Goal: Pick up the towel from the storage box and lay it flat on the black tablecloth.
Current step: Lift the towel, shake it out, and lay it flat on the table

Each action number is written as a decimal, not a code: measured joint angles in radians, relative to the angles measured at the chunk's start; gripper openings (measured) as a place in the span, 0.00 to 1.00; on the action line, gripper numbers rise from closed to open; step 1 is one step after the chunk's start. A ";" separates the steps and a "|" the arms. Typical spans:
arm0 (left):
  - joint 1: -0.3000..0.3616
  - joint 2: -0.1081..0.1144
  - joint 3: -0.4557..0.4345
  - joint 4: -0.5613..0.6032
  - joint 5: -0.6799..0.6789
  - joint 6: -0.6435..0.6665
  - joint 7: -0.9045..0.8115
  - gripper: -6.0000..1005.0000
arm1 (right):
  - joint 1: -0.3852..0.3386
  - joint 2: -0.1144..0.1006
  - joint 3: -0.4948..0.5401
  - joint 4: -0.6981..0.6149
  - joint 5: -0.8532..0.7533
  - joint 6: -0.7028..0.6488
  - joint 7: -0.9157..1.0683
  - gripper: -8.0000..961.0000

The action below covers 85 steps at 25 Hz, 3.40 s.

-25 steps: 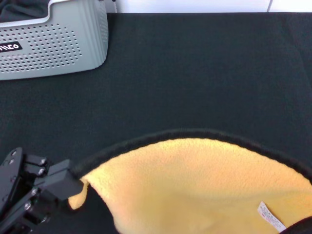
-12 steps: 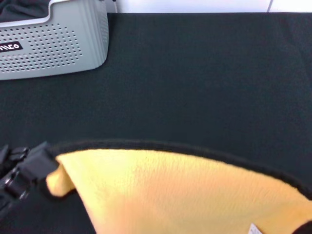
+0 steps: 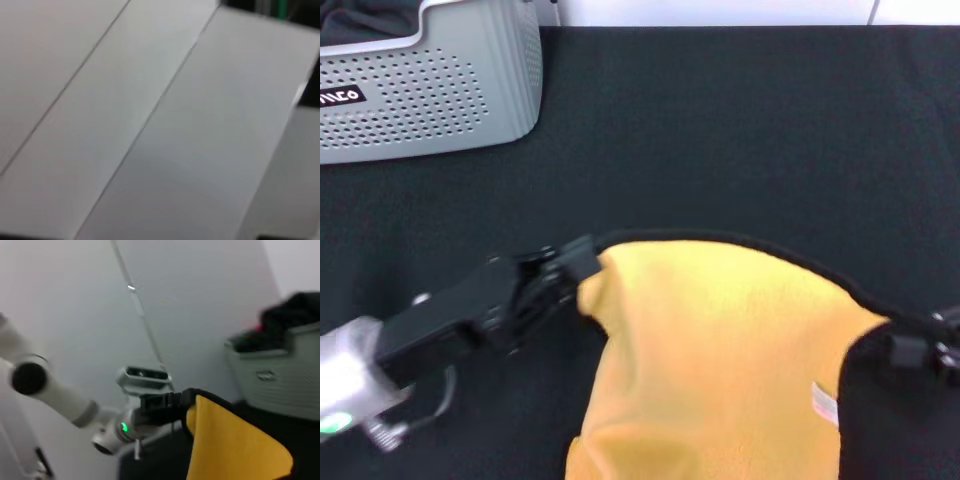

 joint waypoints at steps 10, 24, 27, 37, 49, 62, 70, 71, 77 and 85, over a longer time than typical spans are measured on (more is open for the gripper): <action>-0.127 -0.077 -0.044 0.098 -0.019 -0.468 -0.006 0.02 | 0.121 -0.042 0.003 0.078 -0.101 0.279 0.087 0.03; -0.258 -0.083 -0.040 0.168 -0.006 -0.910 0.027 0.02 | 0.265 -0.076 0.001 0.181 -0.225 0.552 0.229 0.03; -0.257 -0.083 -0.043 0.172 -0.006 -0.943 0.058 0.02 | 0.266 -0.084 0.001 0.183 -0.226 0.572 0.248 0.04; -0.255 -0.092 -0.039 0.181 -0.007 -0.974 0.132 0.02 | 0.256 -0.094 0.004 0.177 -0.256 0.620 0.307 0.04; -0.274 -0.101 -0.020 0.182 -0.009 -0.936 0.242 0.02 | 0.267 -0.085 -0.002 0.173 -0.274 0.674 0.315 0.04; -0.289 -0.101 0.160 0.268 -0.112 -0.934 0.315 0.02 | 0.225 -0.082 0.005 0.121 -0.279 0.702 0.350 0.05; -0.248 -0.101 0.315 0.354 -0.254 -0.943 0.462 0.02 | 0.172 -0.068 0.012 0.052 -0.272 0.718 0.366 0.05; -0.246 -0.101 0.341 0.357 -0.286 -0.944 0.489 0.02 | 0.169 -0.066 0.017 0.049 -0.273 0.718 0.366 0.05; -0.243 -0.101 0.447 0.363 -0.432 -0.965 0.664 0.02 | 0.167 -0.063 0.025 0.047 -0.277 0.719 0.366 0.05; -0.251 -0.101 0.464 0.350 -0.516 -1.027 0.866 0.02 | 0.172 -0.061 0.018 0.046 -0.278 0.719 0.359 0.05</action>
